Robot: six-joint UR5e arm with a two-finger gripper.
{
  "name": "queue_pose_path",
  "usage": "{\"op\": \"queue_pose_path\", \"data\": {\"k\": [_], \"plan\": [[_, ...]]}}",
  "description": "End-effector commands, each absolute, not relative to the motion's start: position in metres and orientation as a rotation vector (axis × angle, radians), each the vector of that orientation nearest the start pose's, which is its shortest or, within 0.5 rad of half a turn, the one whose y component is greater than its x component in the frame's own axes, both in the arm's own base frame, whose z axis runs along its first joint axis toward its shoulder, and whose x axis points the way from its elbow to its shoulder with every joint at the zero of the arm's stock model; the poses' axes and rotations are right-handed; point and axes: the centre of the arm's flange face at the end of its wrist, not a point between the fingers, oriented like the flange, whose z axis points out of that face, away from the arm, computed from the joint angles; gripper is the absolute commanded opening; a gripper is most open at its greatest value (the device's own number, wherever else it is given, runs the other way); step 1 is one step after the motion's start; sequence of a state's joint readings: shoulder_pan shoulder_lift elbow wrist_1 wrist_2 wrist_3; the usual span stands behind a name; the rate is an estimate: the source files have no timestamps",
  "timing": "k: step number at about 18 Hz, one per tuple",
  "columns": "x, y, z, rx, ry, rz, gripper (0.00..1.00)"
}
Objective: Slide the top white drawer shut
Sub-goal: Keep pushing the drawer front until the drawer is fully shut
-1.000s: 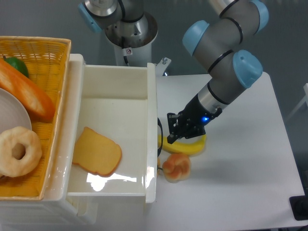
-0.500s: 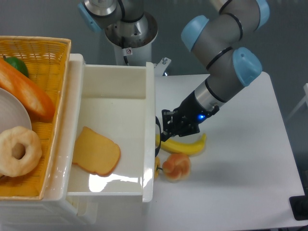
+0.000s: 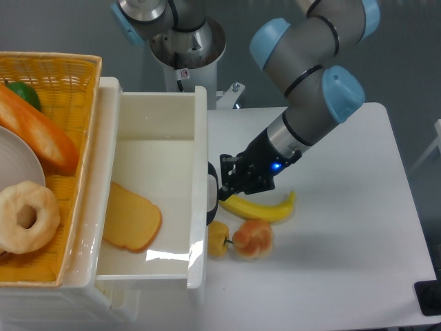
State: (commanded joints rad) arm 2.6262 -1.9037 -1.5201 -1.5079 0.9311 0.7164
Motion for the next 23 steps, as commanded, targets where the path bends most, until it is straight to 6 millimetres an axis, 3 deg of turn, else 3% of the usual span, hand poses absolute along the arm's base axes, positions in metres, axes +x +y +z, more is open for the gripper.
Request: {"op": "queue_pose_path", "data": {"k": [12,17,23], "plan": [[-0.380,0.493,0.363,-2.644,-0.524,-0.816,0.00],[-0.348,0.511,0.358,-2.678,-0.485,-0.846,0.00],[-0.324,0.527,0.360,-2.687,-0.433,-0.834,0.00]]}}
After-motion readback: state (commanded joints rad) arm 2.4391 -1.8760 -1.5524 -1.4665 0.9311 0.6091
